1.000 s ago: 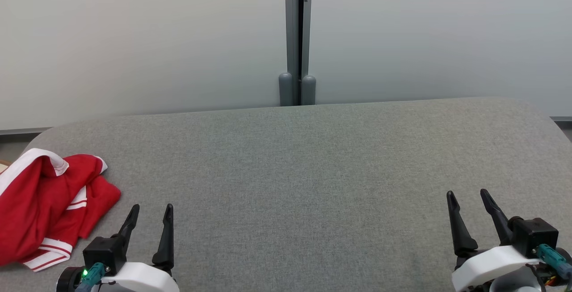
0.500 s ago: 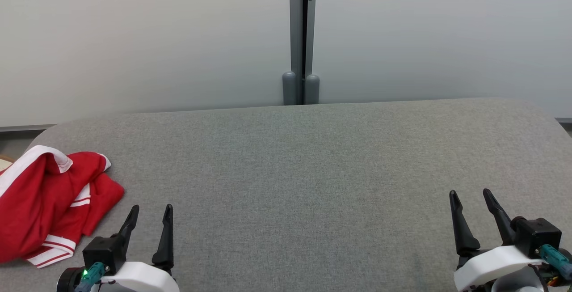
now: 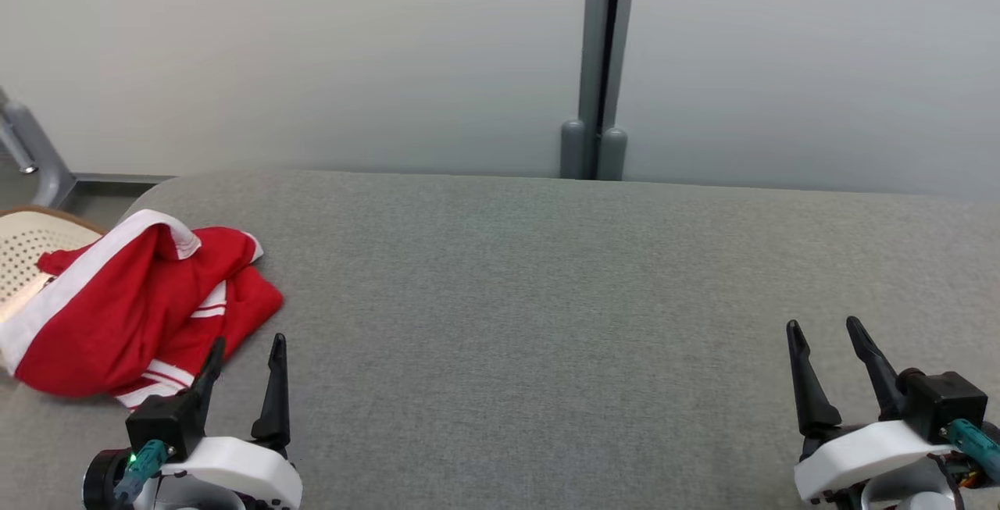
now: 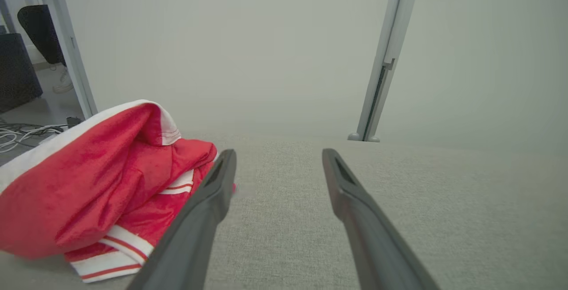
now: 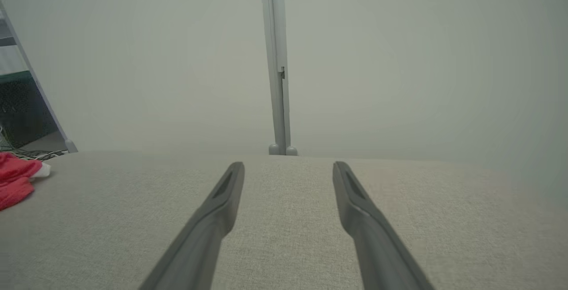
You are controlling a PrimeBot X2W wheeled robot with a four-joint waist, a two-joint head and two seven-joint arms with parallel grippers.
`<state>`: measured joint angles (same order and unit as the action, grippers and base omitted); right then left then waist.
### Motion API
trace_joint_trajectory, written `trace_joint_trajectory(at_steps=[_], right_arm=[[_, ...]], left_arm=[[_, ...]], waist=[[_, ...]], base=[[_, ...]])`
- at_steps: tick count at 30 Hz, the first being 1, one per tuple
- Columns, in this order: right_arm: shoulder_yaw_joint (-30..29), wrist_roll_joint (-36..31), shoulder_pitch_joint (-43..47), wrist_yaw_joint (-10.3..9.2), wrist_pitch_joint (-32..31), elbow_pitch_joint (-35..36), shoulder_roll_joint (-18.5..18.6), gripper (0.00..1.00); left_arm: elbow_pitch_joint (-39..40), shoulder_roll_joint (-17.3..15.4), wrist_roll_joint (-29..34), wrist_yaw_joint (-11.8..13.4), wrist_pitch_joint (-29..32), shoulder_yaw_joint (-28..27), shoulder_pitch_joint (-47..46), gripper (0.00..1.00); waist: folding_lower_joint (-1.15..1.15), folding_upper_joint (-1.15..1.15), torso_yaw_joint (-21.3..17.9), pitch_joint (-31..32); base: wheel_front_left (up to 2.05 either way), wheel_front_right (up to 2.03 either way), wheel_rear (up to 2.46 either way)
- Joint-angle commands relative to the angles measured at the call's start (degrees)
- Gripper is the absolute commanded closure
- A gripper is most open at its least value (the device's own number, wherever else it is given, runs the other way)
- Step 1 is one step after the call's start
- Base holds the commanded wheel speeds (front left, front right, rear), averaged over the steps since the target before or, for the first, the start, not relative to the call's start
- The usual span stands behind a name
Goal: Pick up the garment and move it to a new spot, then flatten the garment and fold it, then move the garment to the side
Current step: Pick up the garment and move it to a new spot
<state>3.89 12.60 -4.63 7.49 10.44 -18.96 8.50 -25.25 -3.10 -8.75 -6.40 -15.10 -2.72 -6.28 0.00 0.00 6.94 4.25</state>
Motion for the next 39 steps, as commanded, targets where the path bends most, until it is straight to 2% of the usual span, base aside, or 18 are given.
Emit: trace_joint_trajectory(at_steps=[1,10,18,28,39], right_arm=[[0.12,-0.01,0.14,0.00,-0.30,0.76,-0.01,0.00],[2.72,0.00,-0.72,0.00,-0.60,2.41,-1.14,0.00],[3.25,-0.02,-0.99,-0.01,-0.24,2.62,-1.67,0.00],[3.22,-0.62,-1.17,-0.01,-0.61,2.74,-1.47,0.00],[2.78,-1.06,-2.01,-0.01,-1.65,3.92,-1.17,0.00]], left_arm=[[0.31,-0.59,0.16,0.29,-0.08,-0.32,-0.74,0.00],[1.18,-2.54,0.55,0.63,-0.08,-2.19,-1.48,0.00],[1.67,-2.76,0.39,0.42,-0.08,-2.26,-1.86,0.00],[2.01,-2.56,0.34,0.33,-0.08,-2.55,-2.16,0.00],[1.31,-1.93,0.15,0.62,-0.07,-2.44,-4.89,0.00]], waist=[[0.00,0.00,3.51,-0.39],[0.00,0.00,14.03,-1.00],[0.00,0.00,19.39,-1.12],[0.00,0.00,20.86,-1.30],[0.00,0.00,19.59,-3.26]], base=[[0.00,0.00,0.00],[0.00,0.00,0.00],[0.00,0.00,0.00],[0.00,0.00,0.00],[0.00,0.00,0.00]])
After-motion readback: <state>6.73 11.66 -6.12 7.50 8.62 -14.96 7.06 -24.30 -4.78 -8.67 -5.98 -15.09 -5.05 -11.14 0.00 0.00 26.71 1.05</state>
